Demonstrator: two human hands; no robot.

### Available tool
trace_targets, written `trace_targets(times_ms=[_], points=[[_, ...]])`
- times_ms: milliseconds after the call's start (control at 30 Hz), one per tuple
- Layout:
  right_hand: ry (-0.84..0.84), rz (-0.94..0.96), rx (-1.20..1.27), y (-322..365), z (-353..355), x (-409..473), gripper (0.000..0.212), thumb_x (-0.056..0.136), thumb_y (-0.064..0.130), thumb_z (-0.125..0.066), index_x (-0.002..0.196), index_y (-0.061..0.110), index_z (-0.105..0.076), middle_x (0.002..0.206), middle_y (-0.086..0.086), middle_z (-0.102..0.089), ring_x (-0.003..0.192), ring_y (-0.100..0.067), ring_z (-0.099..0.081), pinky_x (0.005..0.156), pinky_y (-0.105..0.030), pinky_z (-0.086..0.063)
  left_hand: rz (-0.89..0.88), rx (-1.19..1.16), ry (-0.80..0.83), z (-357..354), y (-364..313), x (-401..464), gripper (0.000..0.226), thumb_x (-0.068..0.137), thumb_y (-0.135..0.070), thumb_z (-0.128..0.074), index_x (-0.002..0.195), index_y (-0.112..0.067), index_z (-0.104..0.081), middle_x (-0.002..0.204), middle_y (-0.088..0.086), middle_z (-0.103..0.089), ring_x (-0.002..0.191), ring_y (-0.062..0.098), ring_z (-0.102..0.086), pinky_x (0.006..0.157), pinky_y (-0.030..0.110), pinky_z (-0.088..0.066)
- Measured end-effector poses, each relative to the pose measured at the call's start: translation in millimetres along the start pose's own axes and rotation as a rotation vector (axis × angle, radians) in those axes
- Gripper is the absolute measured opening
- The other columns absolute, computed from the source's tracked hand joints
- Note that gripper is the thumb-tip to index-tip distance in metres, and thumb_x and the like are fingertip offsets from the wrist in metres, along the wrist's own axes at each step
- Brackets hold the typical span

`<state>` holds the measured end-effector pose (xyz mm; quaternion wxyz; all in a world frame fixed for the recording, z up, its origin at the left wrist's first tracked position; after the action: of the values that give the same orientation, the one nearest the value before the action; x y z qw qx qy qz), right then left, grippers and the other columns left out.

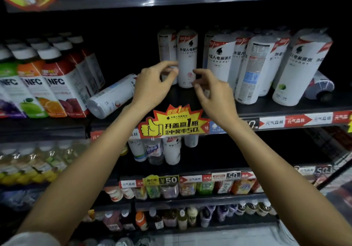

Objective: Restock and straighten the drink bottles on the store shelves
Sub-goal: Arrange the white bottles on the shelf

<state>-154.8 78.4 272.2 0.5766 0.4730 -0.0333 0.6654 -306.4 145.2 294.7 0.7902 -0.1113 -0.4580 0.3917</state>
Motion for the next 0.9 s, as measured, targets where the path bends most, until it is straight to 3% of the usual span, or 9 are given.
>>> trace_targets(times_ms=[100, 200, 267, 400, 500, 567, 667, 733, 900], points=[[-0.031, 0.111, -0.110, 2.8, 23.2, -39.7, 0.027, 0.094, 0.025, -0.048, 0.118, 0.017, -0.059, 0.090, 0.002, -0.073, 0.079, -0.020, -0.069, 0.065, -0.038, -0.055, -0.218, 0.085, -0.100, 11.7, -34.4, -44.5, 0.033, 0.096, -0.039, -0.046, 0.110, -0.020, -0.069, 0.092, -0.007, -0.074, 0.088, 0.007, -0.069, 0.074, 0.034, -0.055], [0.003, 0.204, -0.194, -4.8, 38.3, -88.4, 0.026, 0.092, 0.025, -0.047, 0.108, 0.014, -0.064, 0.082, -0.002, -0.071, 0.070, -0.023, -0.067, 0.051, -0.033, -0.050, -0.407, 0.192, -0.144, -0.7, -52.0, -98.4, 0.028, 0.096, -0.032, -0.050, 0.096, -0.018, -0.074, 0.073, -0.007, -0.072, 0.065, 0.010, -0.068, 0.052, 0.028, -0.050], [0.073, 0.205, -0.238, -17.4, 38.9, -118.5, 0.025, 0.091, 0.022, -0.049, 0.109, 0.013, -0.063, 0.077, -0.001, -0.069, 0.065, -0.023, -0.065, 0.045, -0.031, -0.048, -0.429, 0.206, -0.106, -15.3, -49.5, -129.5, 0.024, 0.094, -0.028, -0.054, 0.092, -0.016, -0.075, 0.068, -0.008, -0.071, 0.059, 0.007, -0.066, 0.047, 0.024, -0.047], [0.310, 0.126, -0.270, -52.8, 28.0, -175.0, 0.026, 0.089, 0.015, -0.058, 0.114, 0.012, -0.061, 0.087, -0.004, -0.068, 0.074, -0.026, -0.066, 0.049, -0.036, -0.053, -0.208, 0.264, 0.076, -45.1, -19.6, -184.1, 0.022, 0.089, -0.027, -0.057, 0.101, -0.016, -0.072, 0.078, -0.007, -0.072, 0.067, 0.009, -0.067, 0.051, 0.021, -0.050], [0.453, 0.097, -0.282, -70.3, 13.9, -206.6, 0.032, 0.089, 0.016, -0.060, 0.121, 0.012, -0.059, 0.103, -0.007, -0.066, 0.092, -0.029, -0.064, 0.059, -0.037, -0.054, 0.060, 0.353, 0.279, -65.7, 20.1, -218.7, 0.035, 0.088, -0.029, -0.058, 0.122, -0.019, -0.061, 0.104, -0.002, -0.070, 0.093, 0.018, -0.066, 0.071, 0.033, -0.056], [0.530, 0.063, -0.268, -84.1, -2.5, -218.7, 0.045, 0.088, 0.018, -0.062, 0.132, 0.014, -0.050, 0.113, -0.007, -0.062, 0.103, -0.028, -0.058, 0.070, -0.038, -0.052, 0.255, 0.296, 0.341, -78.4, 45.2, -229.8, 0.050, 0.089, -0.029, -0.063, 0.135, -0.020, -0.048, 0.121, 0.002, -0.062, 0.107, 0.018, -0.060, 0.084, 0.035, -0.051], [0.608, -0.049, -0.123, -106.6, -33.4, -217.0, 0.070, 0.086, 0.022, -0.067, 0.145, 0.021, -0.030, 0.128, -0.007, -0.052, 0.118, -0.025, -0.047, 0.092, -0.039, -0.045, 0.408, 0.181, 0.264, -100.3, 69.2, -228.2, 0.074, 0.085, -0.028, -0.070, 0.146, -0.017, -0.030, 0.135, 0.007, -0.050, 0.116, 0.020, -0.053, 0.091, 0.034, -0.046], [0.594, -0.139, -0.005, -128.5, -62.4, -203.6, 0.073, 0.084, 0.024, -0.070, 0.144, 0.021, -0.028, 0.133, -0.011, -0.047, 0.124, -0.027, -0.043, 0.101, -0.039, -0.039, 0.493, 0.102, 0.125, -119.2, 89.6, -221.1, 0.082, 0.083, -0.026, -0.074, 0.148, -0.015, -0.025, 0.140, 0.009, -0.044, 0.123, 0.024, -0.049, 0.096, 0.039, -0.046], [0.407, -0.232, 0.064, -179.2, -120.9, -174.0, 0.071, 0.082, 0.026, -0.071, 0.141, 0.018, -0.033, 0.135, -0.012, -0.048, 0.126, -0.028, -0.043, 0.104, -0.044, -0.038, 0.536, 0.167, -0.130, -163.5, 125.3, -204.8, 0.093, 0.077, -0.038, -0.077, 0.148, -0.013, -0.022, 0.145, 0.010, -0.039, 0.130, 0.031, -0.043, 0.100, 0.053, -0.042]])
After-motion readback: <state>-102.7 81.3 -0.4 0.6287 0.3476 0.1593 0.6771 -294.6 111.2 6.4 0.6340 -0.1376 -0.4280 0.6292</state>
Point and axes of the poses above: each hand's wrist, its own x-axis towards the middle knuckle, its own z-axis out of the back of the hand, y = z × x, the point moved 4 cm from there along x, towards the middle knuckle
